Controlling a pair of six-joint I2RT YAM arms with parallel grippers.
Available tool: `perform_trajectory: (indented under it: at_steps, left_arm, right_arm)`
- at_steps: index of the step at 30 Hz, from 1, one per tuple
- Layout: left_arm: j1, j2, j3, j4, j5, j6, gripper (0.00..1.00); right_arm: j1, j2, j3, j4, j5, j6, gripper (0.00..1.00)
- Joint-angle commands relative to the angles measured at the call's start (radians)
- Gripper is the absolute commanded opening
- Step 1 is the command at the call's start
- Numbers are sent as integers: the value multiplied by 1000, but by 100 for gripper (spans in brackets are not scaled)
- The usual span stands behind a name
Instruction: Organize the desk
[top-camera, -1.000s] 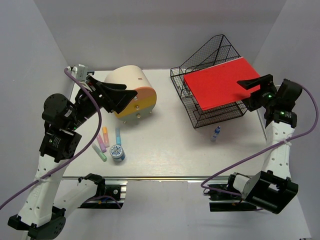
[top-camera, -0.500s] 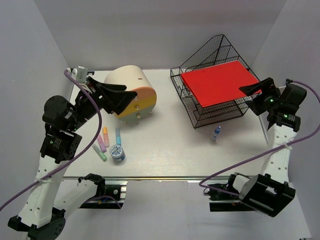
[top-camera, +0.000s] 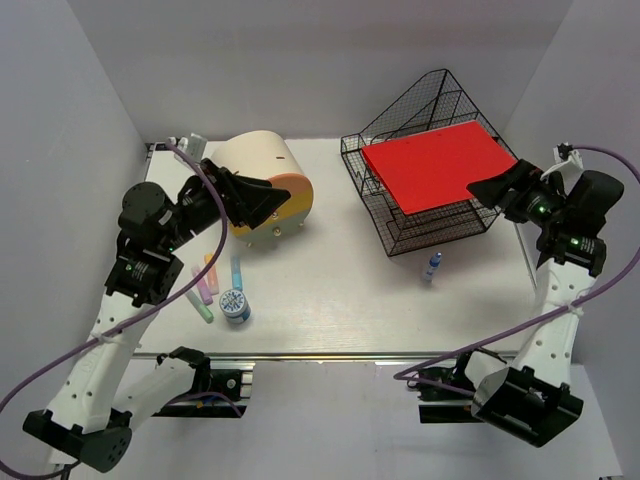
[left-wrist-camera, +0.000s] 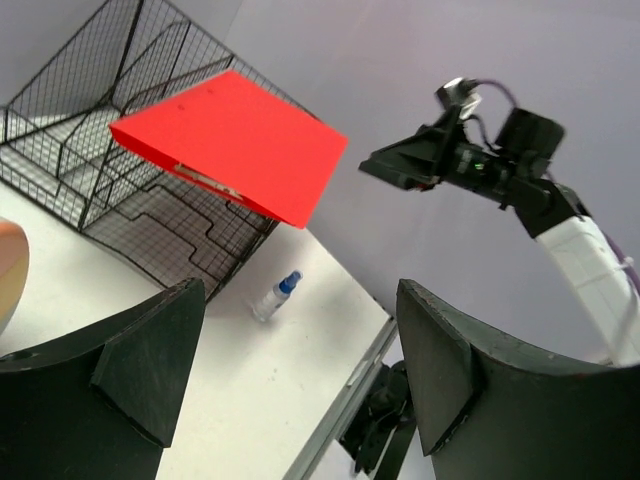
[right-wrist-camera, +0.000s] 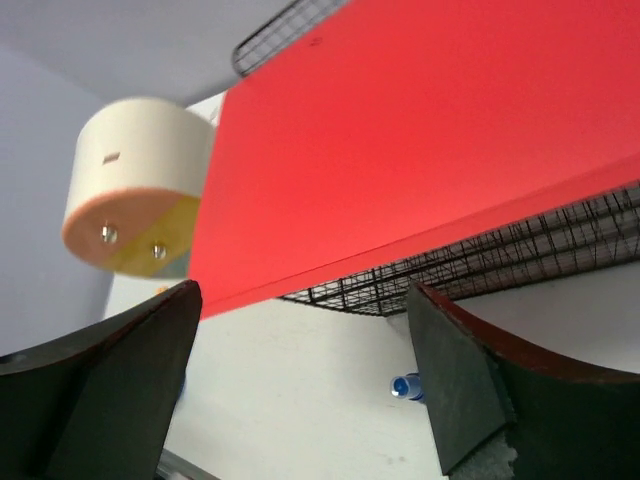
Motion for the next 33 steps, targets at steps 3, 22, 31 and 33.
perform_trajectory:
  at_steps: [3,22,31,33]
  left_arm:
    - [-4,3,-14,-79,-2,1,88]
    - [-9,-76,-313,-158,-147,-165,51]
    - [-50,-24,-264,-268,-275,-166,92]
    - [-75,-7,-272,-260,-298,-178,95]
  right_arm:
    - [-9,-95,12,113,-244,-228,71]
    - [253,-166,-41,40,-475,-449,53]
    - [650,-27,68,-190,-67,-666,55]
    - [725,-2,95,-214,32,-705,60]
